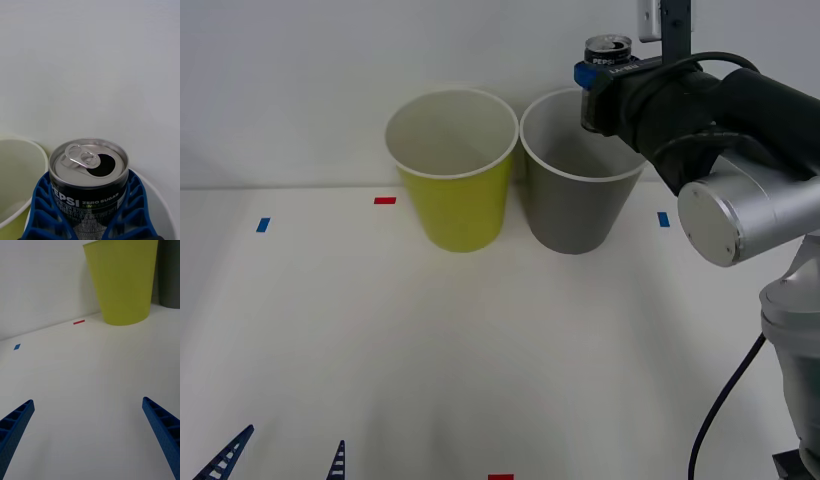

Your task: Put cans in the gray bin and PET bottles in the light green bin.

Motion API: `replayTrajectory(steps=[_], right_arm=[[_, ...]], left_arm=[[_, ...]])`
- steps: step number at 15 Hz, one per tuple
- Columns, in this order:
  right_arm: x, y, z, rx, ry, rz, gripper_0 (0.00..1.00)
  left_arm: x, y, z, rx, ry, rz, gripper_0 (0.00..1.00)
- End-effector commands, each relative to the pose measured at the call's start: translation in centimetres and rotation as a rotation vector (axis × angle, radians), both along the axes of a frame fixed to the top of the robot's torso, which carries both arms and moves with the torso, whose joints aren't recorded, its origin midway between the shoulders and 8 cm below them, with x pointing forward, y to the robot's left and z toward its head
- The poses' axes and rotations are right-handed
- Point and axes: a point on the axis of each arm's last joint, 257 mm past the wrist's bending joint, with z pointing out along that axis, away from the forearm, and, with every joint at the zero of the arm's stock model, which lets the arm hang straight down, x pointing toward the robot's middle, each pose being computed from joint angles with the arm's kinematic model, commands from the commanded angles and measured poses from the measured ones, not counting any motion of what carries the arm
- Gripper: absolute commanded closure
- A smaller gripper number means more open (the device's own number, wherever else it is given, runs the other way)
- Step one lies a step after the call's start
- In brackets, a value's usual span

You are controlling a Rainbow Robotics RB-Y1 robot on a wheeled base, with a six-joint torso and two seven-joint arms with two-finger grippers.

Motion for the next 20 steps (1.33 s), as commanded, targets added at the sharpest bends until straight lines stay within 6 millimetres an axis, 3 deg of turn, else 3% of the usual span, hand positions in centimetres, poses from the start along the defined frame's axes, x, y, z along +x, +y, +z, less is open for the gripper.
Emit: replayTrajectory(steps=[1,5,11,12,13,14,15,20], right_arm=[[2.8,0.1,-0.5,0.026,-0.017,0.012,1.0],[5.1,0.6,-1.2,0.05,-0.044,0.024,1.0],[5.3,0.8,-1.6,0.033,-0.046,0.025,1.0],[5.3,0.6,-1.6,0.026,-0.05,0.02,0.68],[5.3,0.7,-1.5,0.026,-0.051,0.021,0.43],[5.3,0.7,-1.6,0.027,-0.05,0.021,0.24],[5.3,0.8,-1.6,0.023,-0.053,0.016,0.17],[5.1,1.6,-2.1,0.021,-0.055,0.008,0.17]], left_arm=[[0.0,0.0,0.0,0.0,0.0,0.0,0.0],[0.0,0.0,0.0,0.0,0.0,0.0,0.0],[0.0,0.0,0.0,0.0,0.0,0.0,0.0],[0.0,0.0,0.0,0.0,0.0,0.0,0.0],[0.0,0.0,0.0,0.0,0.0,0.0,0.0],[0.0,0.0,0.0,0.0,0.0,0.0,0.0],[0.0,0.0,0.0,0.0,0.0,0.0,0.0],[0.0,0.0,0.0,0.0,0.0,0.0,0.0]])
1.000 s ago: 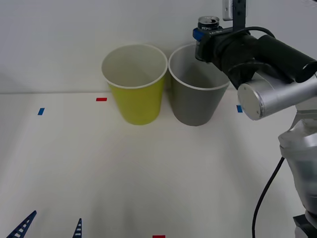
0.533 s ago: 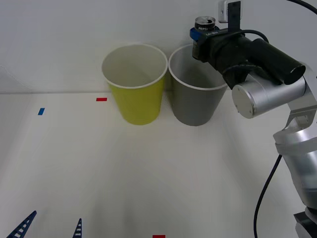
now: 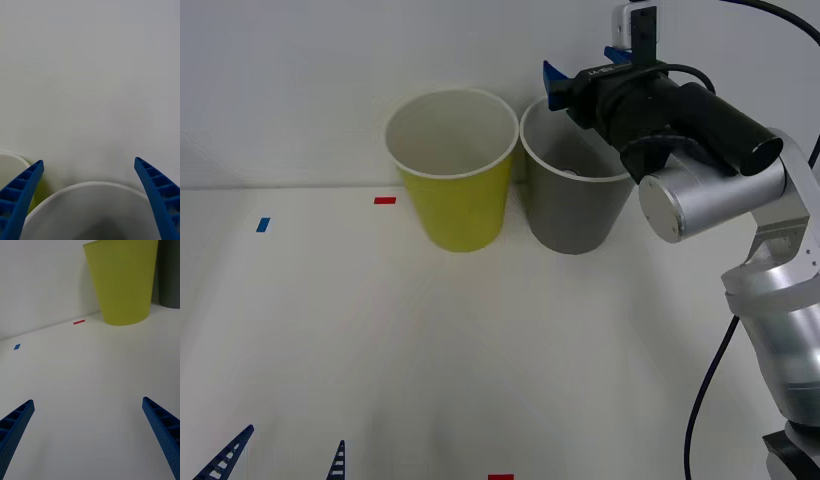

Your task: Put cans in the gray bin and PET bottles in the light green bin.

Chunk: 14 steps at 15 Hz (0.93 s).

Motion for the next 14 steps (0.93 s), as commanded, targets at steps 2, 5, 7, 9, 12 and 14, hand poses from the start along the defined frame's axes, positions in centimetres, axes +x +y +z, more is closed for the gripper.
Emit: replayTrajectory(steps=[2,5,7,9,12,14], right_arm=[[-0.3,0.0,0.8,-0.021,-0.035,-0.026,0.17],[-2.8,-1.8,2.9,-0.018,-0.11,-0.06,0.17],[-4.7,-3.2,4.0,-0.039,-0.153,-0.073,0.17],[-6.4,-4.2,4.0,-0.044,-0.166,-0.071,0.17],[-9.8,-7.0,1.3,-0.052,-0.136,-0.095,0.17],[-12.6,-8.8,-0.5,-0.058,-0.109,-0.117,0.16]], left_arm=[[0.0,0.0,0.0,0.0,0.0,0.0,0.0],[0.0,0.0,0.0,0.0,0.0,0.0,0.0],[0.0,0.0,0.0,0.0,0.0,0.0,0.0],[0.0,0.0,0.0,0.0,0.0,0.0,0.0],[0.0,0.0,0.0,0.0,0.0,0.0,0.0],[0.0,0.0,0.0,0.0,0.0,0.0,0.0]])
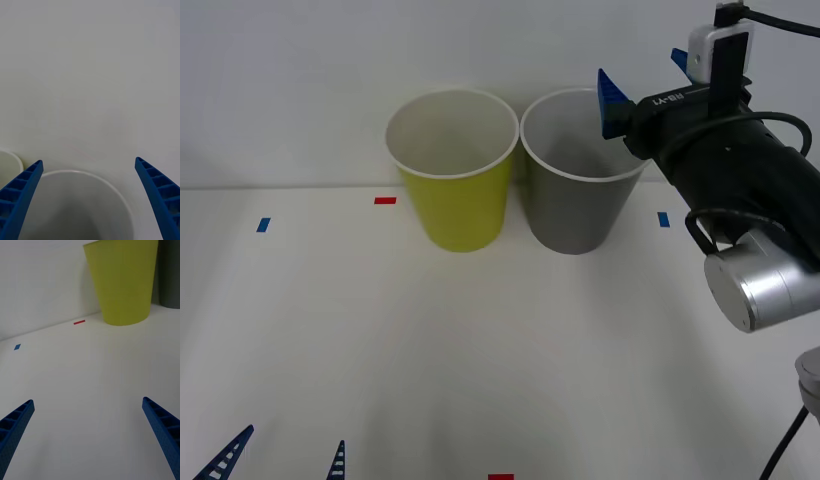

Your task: Put cans in the gray bin and PET bottles in the light green bin.

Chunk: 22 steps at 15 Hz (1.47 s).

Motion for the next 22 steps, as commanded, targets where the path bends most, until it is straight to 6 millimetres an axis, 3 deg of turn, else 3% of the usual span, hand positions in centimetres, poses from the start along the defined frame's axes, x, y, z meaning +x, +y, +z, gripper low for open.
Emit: replayTrajectory(steps=[1,3,7,11,14,17,22], right_arm=[[-4.3,-3.0,-2.5,-0.002,0.039,-0.04,0.17],[-6.3,-4.6,-4.9,-0.005,0.076,-0.07,0.17],[-8.2,-6.3,-8.5,-0.008,0.128,-0.097,0.17],[-9.0,-6.7,-10.0,-0.022,0.149,-0.107,0.17],[-9.3,-6.4,-9.5,-0.056,0.164,-0.104,0.14],[-8.6,-7.0,-10.5,-0.029,0.151,-0.091,0.06],[-7.1,-8.3,-15.6,0.111,0.116,-0.129,0.0]], left_arm=[[0.0,0.0,0.0,0.0,0.0,0.0,0.0],[0.0,0.0,0.0,0.0,0.0,0.0,0.0],[0.0,0.0,0.0,0.0,0.0,0.0,0.0],[0.0,0.0,0.0,0.0,0.0,0.0,0.0],[0.0,0.0,0.0,0.0,0.0,0.0,0.0],[0.0,0.0,0.0,0.0,0.0,0.0,0.0],[0.0,0.0,0.0,0.0,0.0,0.0,0.0]])
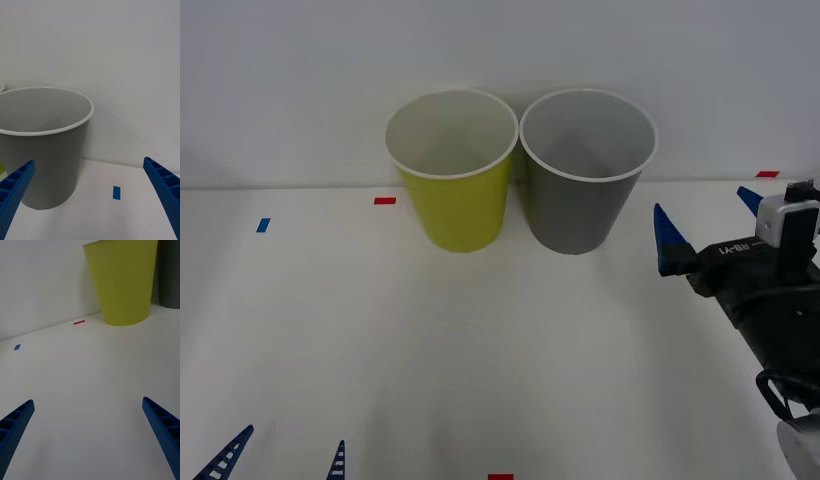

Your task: Put cans in the gray bin and PET bottles in the light green bin.

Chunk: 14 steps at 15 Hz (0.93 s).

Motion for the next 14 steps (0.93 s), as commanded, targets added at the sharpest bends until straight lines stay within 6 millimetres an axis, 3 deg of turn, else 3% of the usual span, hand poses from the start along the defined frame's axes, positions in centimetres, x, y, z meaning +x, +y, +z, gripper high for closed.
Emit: replayTrajectory(steps=[1,5,14], right_arm=[[0.1,-0.8,-3.9,0.079,-0.024,-0.035,0.0],[-2.7,-1.2,-9.0,0.126,-0.008,-0.07,0.0],[-9.2,-3.1,-14.8,0.008,-0.033,-0.011,0.0]], left_arm=[[0.0,0.0,0.0,0.0,0.0,0.0,0.0],[0.0,0.0,0.0,0.0,0.0,0.0,0.0],[0.0,0.0,0.0,0.0,0.0,0.0,0.0]])
